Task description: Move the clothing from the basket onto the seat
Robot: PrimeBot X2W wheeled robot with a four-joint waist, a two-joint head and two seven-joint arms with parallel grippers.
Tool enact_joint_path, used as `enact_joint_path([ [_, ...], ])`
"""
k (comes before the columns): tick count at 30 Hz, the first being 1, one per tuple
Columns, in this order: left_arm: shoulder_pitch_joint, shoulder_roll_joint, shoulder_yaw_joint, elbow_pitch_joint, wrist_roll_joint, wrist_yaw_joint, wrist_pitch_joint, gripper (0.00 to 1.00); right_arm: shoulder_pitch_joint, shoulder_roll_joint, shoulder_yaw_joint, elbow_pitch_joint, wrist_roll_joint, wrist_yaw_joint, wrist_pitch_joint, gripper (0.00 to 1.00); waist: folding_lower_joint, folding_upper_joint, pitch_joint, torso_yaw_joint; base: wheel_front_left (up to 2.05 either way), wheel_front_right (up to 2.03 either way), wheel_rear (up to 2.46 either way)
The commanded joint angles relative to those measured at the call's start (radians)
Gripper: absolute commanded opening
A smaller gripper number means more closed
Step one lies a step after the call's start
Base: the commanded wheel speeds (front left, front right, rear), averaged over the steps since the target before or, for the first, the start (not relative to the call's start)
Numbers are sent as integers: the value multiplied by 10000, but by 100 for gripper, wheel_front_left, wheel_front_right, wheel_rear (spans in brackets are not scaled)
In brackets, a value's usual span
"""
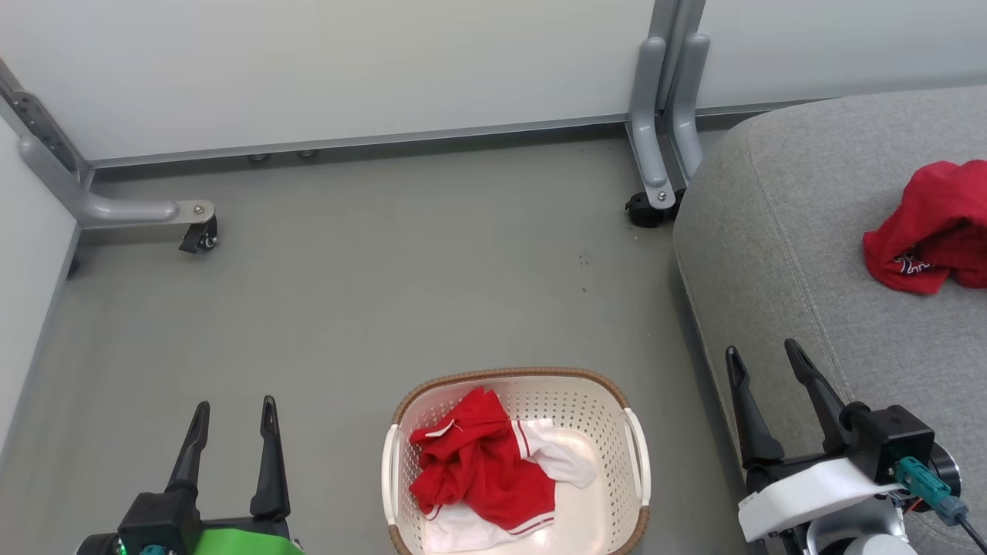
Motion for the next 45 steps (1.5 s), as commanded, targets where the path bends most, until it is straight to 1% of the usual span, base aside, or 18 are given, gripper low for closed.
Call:
enact_joint_path([
  [1, 63, -58, 93, 38, 123, -74, -2, 100, 75, -26, 18, -92, 24, 1, 37, 100, 1, 0, 19, -12, 0, 0, 0],
  [7, -109, -163, 228, 282, 225, -308, -2, 100, 43, -28, 49, -204, 11, 1, 88, 100, 1, 0, 78, -14, 0, 0, 0],
  [22, -333, -408, 464, 549, 539, -541, -2, 100, -71, -28, 136, -232, 107, 1, 126, 100, 1, 0, 203, 32, 0, 0, 0],
  [26, -557, -441, 303, 689, 662, -651, -2, 100, -179, -28, 104, -310, 117, 1, 128, 100, 1, 0, 362, 30, 0, 0, 0],
  [30, -1088, -462, -135, 988, 743, -855, -2, 100, -276, -28, 67, -441, 6, 1, 139, 100, 1, 0, 663, 40, 0, 0, 0],
  [34, -1844, -492, -898, 1555, 670, -1051, -1, 100, -508, -28, 78, -632, -111, 1, 177, 100, 1, 0, 1119, -11, 0, 0, 0],
  [41, -3552, -524, -2546, 3364, 633, -1192, -1, 100, -1029, -26, 74, -1026, -199, 1, 142, 100, 1, 0, 2369, -214, 0, 0, 0],
  [45, -4549, -521, -3555, 4507, 579, -1198, -1, 100, -1368, -28, 208, -1171, -116, 1, 50, 100, 1, 0, 3239, -474, 0, 0, 0],
])
